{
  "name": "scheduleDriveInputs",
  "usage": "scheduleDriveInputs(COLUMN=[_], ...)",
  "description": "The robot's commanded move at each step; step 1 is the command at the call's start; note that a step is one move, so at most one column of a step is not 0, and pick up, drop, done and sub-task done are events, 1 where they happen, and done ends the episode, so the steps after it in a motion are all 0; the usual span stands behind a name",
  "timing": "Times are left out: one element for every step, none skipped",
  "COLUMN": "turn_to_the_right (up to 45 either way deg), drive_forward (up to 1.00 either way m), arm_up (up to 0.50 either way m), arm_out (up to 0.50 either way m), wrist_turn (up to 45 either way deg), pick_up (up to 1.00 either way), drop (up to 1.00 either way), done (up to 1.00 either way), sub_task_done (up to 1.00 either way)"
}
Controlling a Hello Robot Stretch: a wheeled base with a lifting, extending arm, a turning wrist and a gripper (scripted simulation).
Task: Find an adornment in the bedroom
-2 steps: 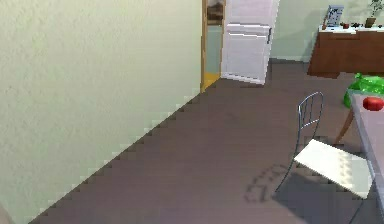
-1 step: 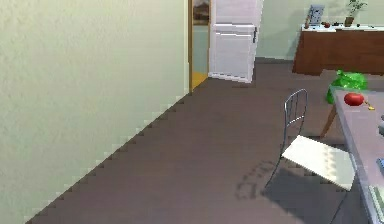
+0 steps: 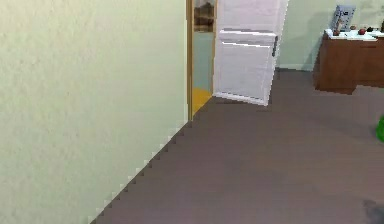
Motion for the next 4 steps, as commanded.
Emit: scheduleDriveInputs(turn_to_the_right=[0.0,24.0,0.0,42.0], drive_forward=[0.25,0.0,0.85,0.0], arm_up=[0.0,0.0,0.0,0.0], arm_out=[0.0,0.0,0.0,0.0], wrist_turn=[0.0,0.0,0.0,0.0], pick_up=[0.0,0.0,0.0,0.0], drop=[0.0,0.0,0.0,0.0], done=[0.0,0.0,0.0,0.0], sub_task_done=[0.0,0.0,0.0,0.0])
